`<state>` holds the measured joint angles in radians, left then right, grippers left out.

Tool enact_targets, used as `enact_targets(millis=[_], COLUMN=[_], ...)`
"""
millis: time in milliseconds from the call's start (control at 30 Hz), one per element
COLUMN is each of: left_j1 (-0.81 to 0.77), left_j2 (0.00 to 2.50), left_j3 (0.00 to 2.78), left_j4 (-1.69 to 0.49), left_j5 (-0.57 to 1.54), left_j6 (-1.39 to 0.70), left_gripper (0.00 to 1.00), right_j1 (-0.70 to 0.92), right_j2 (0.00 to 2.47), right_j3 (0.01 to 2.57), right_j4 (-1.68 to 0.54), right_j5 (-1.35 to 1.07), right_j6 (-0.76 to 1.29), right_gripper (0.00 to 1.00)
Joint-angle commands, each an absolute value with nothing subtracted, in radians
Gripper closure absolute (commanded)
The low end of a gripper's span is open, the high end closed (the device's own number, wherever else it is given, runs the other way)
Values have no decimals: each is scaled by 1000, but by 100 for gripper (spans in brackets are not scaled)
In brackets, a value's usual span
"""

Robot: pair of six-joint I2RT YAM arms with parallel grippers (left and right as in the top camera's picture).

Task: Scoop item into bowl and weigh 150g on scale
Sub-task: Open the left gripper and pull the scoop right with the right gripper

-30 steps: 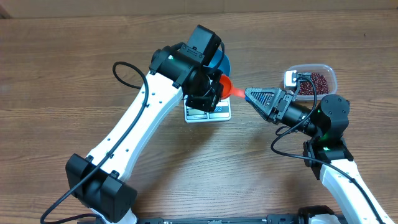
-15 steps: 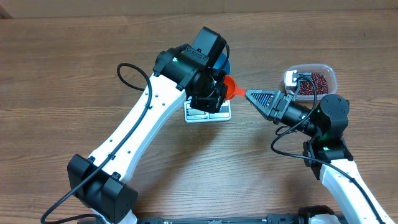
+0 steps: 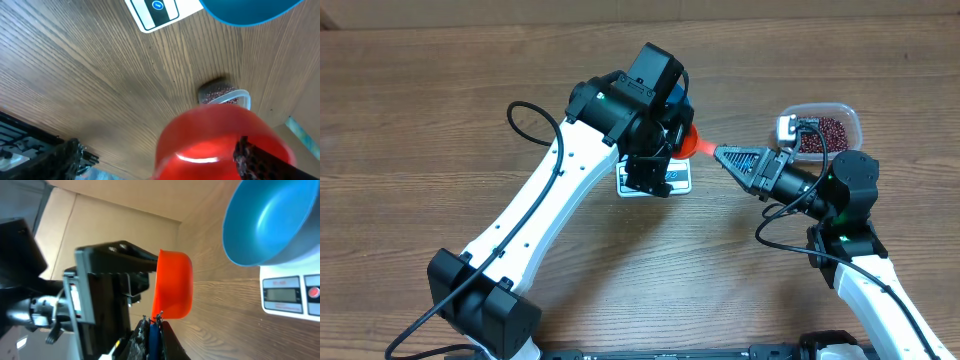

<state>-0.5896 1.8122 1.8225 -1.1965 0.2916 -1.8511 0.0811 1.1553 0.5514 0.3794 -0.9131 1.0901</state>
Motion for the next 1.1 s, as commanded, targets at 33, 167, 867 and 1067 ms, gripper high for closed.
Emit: enact_targets(millis=[33,167,867,1067], left_j1=[-587,-575,-565,-565], left_j2=[1793,1792,1791,1791], left_j3=[1842,1842,1842,1842], left_j4=[-1199,-1199,-1253,-1253], left_j5=[278,282,212,62], left_j6=[-1737,-1602,-637,-598], left_gripper=[1,0,0,0], right_j1=[84,83,83,83], right_j2=[1153,1152,936,896], right_j3=[564,564,648,796], right_j4=[327,192,-368,-656], right_j5=[-917,-914,-428,-205], right_j6=[998,906,659,567], right_gripper=[96,96,96,96])
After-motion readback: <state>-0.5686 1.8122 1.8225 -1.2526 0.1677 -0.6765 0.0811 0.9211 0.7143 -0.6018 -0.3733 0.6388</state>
